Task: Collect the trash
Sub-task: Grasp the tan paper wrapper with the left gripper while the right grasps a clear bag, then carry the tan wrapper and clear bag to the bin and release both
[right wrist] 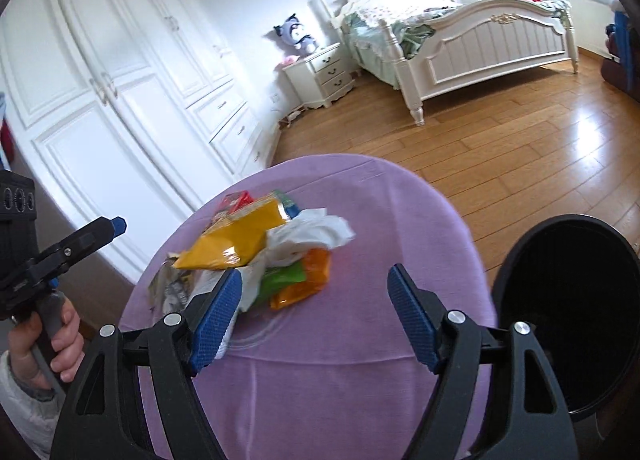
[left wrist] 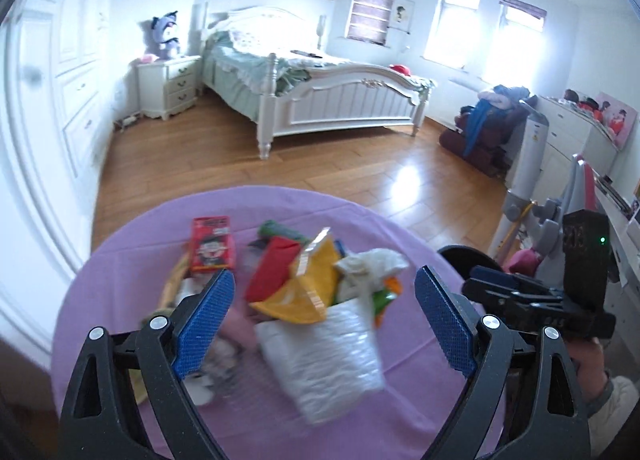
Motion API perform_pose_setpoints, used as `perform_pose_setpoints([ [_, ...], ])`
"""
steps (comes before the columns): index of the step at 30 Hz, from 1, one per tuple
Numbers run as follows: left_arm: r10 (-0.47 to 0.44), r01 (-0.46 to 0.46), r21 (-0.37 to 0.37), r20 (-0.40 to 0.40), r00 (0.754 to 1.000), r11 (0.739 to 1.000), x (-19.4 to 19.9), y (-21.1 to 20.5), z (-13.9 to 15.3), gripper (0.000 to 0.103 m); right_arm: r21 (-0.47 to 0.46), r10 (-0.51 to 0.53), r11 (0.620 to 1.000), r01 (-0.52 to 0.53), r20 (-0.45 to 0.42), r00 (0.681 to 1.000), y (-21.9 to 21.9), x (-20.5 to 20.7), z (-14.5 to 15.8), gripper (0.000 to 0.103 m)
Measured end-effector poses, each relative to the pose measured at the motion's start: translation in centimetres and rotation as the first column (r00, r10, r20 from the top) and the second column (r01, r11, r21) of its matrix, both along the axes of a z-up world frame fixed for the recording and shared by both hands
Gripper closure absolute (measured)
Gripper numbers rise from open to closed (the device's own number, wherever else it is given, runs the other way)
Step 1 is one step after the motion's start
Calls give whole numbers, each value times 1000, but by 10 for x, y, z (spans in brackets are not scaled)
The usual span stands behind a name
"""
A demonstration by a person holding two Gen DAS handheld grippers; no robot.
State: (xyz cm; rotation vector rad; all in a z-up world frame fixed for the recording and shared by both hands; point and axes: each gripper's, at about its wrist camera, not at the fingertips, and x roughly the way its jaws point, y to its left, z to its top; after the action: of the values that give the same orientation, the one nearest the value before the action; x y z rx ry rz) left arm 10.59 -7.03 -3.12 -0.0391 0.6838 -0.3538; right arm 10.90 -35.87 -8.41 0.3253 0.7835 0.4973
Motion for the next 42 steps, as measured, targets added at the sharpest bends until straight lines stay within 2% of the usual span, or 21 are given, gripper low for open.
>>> perform_pose_setpoints([
  [4, 64, -61, 81, -32, 997, 995, 0, 76, -22, 13, 4, 104, 995, -104, -52, 993, 50, -1, -5, 28],
  [6, 71, -64, 117, -62, 996, 991, 5, 105, -38, 13, -5, 136, 991, -137, -85, 987, 69, 1, -11, 28],
  [8, 54, -44, 122, -86, 995, 992, 12, 127, -53, 13, -27, 150, 988, -154, -116, 982, 86, 3, -18, 28],
  [9, 42, -30, 118, -106, 994, 993, 17, 134, -60, 13, -41, 153, 986, -160, -134, 979, 93, 2, -21, 28],
  [10, 37, -22, 120, -122, 992, 993, 22, 140, -67, 13, -51, 153, 985, -162, -150, 977, 99, 2, -25, 23],
  [12, 12, 4, 124, -127, 992, 992, 27, 144, -80, 13, -71, 142, 985, -156, -169, 975, 109, 5, -30, 22],
  [14, 13, 8, 160, -128, 992, 987, 34, 145, -92, 13, -89, 138, 984, -154, -171, 976, 116, 5, -32, 24],
  [15, 10, 15, 171, -145, 989, 985, 39, 145, -97, 17, -98, 139, 983, -157, -172, 975, 119, 4, -32, 27],
  [17, -28, 56, 142, -197, 980, 988, 45, 139, -104, 26, -124, 144, 978, -167, -178, 973, 124, 5, -32, 41],
  [18, -42, 69, 129, -199, 979, 989, 47, 139, -104, 27, -133, 147, 976, -172, -177, 973, 126, 5, -32, 43],
  [19, -55, 78, 119, -192, 980, 990, 48, 137, -103, 28, -140, 151, 974, -176, -177, 973, 126, 6, -31, 51],
  [20, -62, 84, 112, -188, 980, 990, 50, 136, -102, 38, -149, 153, 972, -181, -178, 972, 128, 6, -30, 62],
  [21, -62, 84, 111, -194, 979, 990, 51, 136, -102, 54, -154, 152, 972, -179, -172, 973, 129, 6, -29, 64],
  [23, -52, 72, 93, -204, 978, 993, 54, 136, -103, 63, -152, 159, 972, -182, -153, 975, 130, 4, -24, 73],
  [25, -52, 66, 65, -206, 977, 996, 48, 136, -105, 82, -148, 167, 971, -186, -128, 977, 130, 0, -19, 76],
  [27, -21, 36, 75, -193, 981, 996, 43, 138, -103, 87, -152, 179, 969, -193, -101, 979, 131, -5, -13, 79],
  [29, 13, -4, 49, -173, 985, 999, 37, 143, -95, 88, -154, 194, 967, -203, -71, 978, 131, -11, -7, 83],
  [32, 50, -52, -8, -118, 992, 999, 21, 148, -74, 89, -169, 207, 964, -207, -18, 978, 131, -21, 4, 89],
  [35, 65, -67, -24, -60, 996, 997, 6, 140, -48, 89, -180, 202, 965, -191, 46, 978, 125, -31, 17, 92],
  [38, 67, -67, -44, -9, 998, 997, -2, 127, -22, 89, -152, 177, 975, -163, 89, 980, 108, -34, 27, 97],
  [42, 3, -2, -60, 25, 1000, 998, -5, 87, 3, 89, -114, 144, 985, -131, 116, 983, 81, -35, 33, 100],
])
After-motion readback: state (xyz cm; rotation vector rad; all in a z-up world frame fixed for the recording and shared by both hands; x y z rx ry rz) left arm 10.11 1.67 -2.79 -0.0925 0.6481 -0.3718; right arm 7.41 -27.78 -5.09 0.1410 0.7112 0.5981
